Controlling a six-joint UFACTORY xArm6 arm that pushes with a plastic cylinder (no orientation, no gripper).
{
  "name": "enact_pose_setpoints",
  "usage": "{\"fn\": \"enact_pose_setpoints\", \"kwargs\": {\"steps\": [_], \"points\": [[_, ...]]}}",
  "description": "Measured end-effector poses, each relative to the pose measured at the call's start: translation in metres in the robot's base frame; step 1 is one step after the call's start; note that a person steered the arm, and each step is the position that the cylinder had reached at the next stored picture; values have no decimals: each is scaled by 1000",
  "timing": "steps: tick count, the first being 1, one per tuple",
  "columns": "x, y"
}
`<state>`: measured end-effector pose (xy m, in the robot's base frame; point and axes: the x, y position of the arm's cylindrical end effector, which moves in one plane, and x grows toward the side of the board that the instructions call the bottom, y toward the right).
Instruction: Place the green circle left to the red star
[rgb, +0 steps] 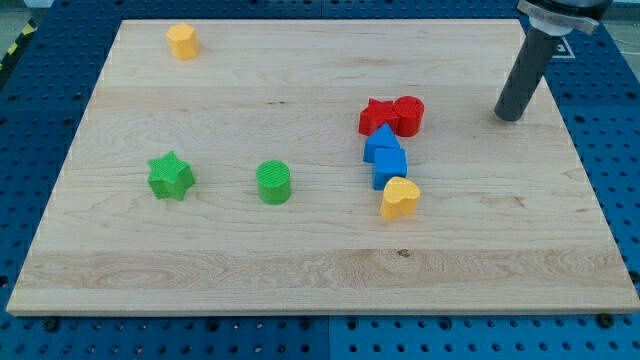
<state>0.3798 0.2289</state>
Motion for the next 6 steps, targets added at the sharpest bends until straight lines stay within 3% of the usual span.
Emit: {"fn": "enact_pose_setpoints", "kwargs": {"steps": [2, 3, 5, 6], "points": [[-18, 0], [-4, 6], [85, -12], [94, -51]]}}
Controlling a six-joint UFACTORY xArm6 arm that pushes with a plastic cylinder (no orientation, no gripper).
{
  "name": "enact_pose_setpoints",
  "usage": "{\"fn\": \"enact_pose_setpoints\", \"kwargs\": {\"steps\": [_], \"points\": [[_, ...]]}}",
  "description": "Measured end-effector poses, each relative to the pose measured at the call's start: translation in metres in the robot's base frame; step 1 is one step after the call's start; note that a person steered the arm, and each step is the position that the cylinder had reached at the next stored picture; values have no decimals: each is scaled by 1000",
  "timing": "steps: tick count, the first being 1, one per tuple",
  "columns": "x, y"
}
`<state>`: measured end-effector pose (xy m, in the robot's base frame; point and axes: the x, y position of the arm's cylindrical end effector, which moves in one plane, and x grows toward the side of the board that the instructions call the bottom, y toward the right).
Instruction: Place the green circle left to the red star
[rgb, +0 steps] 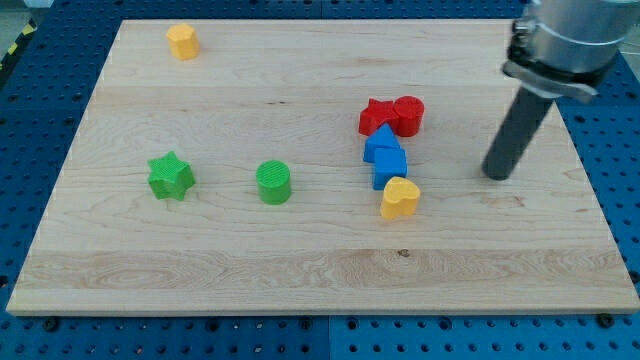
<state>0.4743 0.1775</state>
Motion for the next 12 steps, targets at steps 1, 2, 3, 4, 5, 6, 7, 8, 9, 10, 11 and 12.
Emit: {"fn": "enact_pose_setpoints", "kwargs": {"steps": [1, 2, 3, 4, 5, 6, 7, 8, 9, 10, 11, 12], "points": [[-1, -20], [-18, -20], [-41, -20], [-59, 11], [-24, 43], [47, 56], [140, 50], [144, 42], [145, -27], [144, -69], [144, -155], [108, -195]]}}
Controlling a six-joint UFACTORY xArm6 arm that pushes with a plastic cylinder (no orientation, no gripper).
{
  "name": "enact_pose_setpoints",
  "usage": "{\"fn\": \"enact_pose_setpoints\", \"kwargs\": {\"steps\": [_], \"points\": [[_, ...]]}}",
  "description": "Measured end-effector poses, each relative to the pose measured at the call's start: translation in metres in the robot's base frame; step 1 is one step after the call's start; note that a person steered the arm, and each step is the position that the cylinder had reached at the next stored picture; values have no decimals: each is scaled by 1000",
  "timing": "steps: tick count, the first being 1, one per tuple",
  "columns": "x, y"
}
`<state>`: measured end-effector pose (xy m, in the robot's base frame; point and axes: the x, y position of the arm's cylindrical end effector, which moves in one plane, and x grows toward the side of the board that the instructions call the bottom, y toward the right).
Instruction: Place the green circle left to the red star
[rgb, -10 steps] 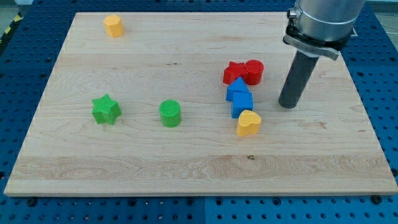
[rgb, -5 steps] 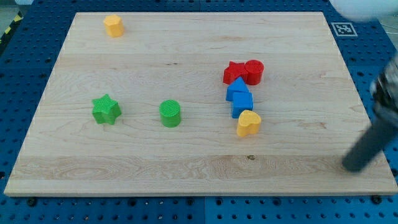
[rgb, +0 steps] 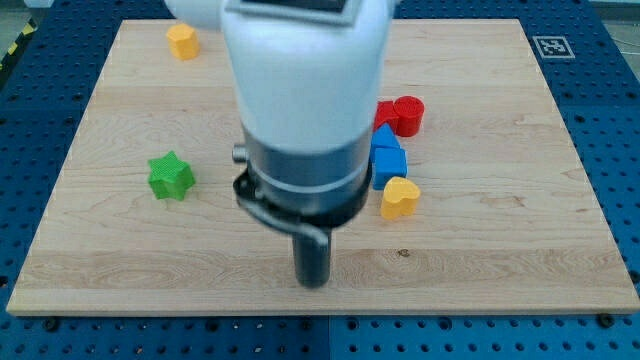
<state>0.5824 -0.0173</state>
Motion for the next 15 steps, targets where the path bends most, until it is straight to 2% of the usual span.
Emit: {"fn": "enact_pose_setpoints", "kwargs": {"steps": [1, 3, 4, 5, 6, 7, 15], "points": [[-17, 0], [-17, -7], [-9, -4], [29, 20], [34, 12], [-3, -27], [-133, -42]]}}
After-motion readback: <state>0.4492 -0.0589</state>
